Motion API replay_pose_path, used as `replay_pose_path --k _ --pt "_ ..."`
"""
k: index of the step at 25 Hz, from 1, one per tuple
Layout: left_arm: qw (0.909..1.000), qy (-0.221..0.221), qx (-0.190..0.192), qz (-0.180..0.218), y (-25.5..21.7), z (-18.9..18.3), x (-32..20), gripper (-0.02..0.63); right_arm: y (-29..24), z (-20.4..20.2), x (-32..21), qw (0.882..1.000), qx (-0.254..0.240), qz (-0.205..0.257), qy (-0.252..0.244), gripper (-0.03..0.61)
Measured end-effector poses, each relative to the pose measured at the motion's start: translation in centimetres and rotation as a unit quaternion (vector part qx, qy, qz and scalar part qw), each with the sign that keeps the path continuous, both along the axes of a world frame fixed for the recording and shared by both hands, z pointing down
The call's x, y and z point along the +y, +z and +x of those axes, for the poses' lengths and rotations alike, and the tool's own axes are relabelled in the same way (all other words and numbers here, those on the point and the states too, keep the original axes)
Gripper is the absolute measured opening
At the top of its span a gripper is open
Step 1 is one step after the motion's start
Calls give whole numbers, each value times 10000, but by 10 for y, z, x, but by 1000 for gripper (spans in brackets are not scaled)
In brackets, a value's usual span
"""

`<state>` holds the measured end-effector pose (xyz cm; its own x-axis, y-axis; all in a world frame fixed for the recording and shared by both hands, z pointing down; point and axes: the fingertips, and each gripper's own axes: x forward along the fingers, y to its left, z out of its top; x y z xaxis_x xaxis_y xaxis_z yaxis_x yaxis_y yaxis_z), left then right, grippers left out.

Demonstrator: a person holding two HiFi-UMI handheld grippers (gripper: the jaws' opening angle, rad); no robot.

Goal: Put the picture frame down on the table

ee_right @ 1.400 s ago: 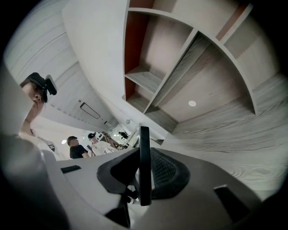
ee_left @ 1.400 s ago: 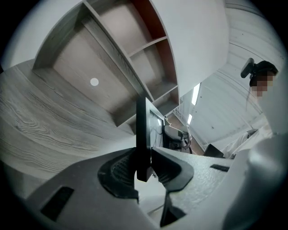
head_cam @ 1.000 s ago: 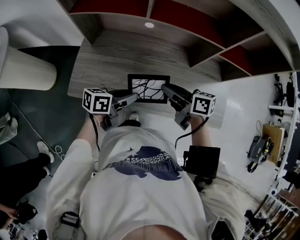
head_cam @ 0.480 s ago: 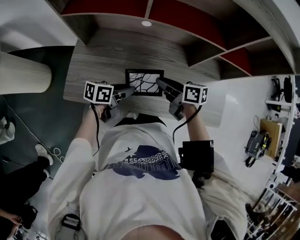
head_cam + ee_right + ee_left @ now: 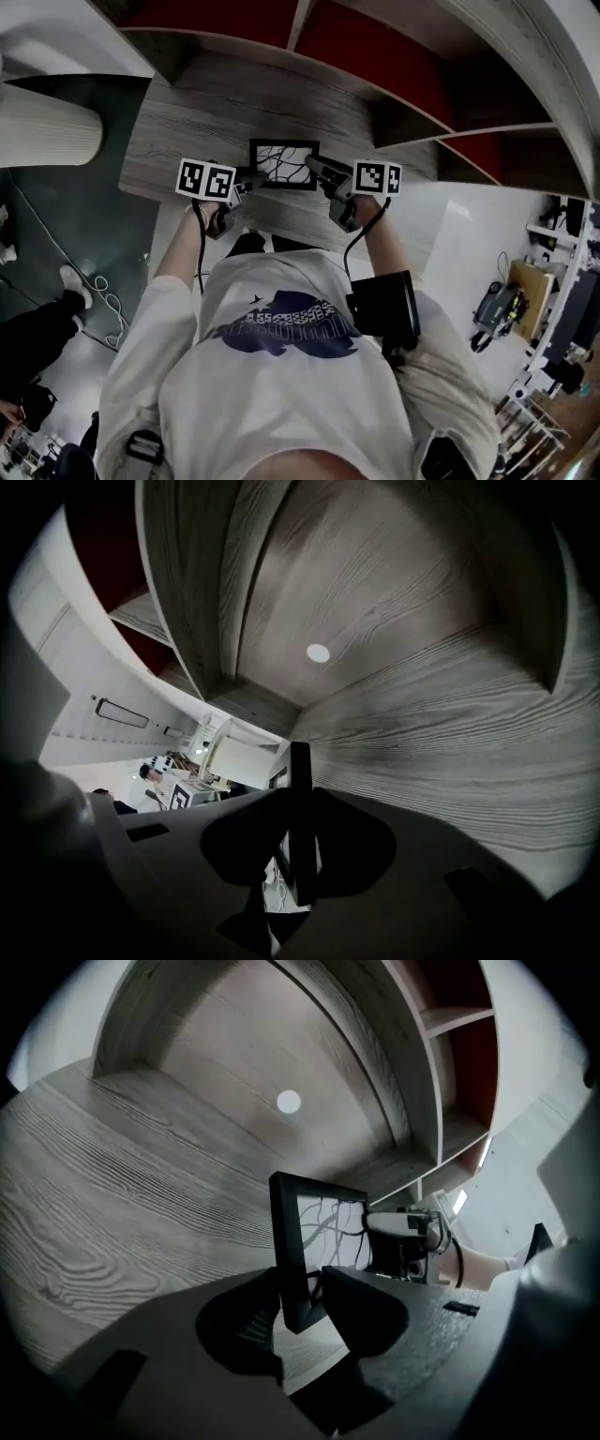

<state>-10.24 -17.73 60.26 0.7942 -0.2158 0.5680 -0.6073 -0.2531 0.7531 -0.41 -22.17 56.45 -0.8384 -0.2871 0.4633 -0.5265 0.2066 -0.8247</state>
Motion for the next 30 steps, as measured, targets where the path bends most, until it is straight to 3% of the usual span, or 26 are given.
replay_pose_path --k 20,30 --pt "9887 -623 -1124 -775 63 0 -24 133 71 -3 -39 9955 275 -776 -472 80" --pt "9823 -747 -1333 -1087 78 -5 -29 140 90 -9 -50 9868 1254 -824 -611 86"
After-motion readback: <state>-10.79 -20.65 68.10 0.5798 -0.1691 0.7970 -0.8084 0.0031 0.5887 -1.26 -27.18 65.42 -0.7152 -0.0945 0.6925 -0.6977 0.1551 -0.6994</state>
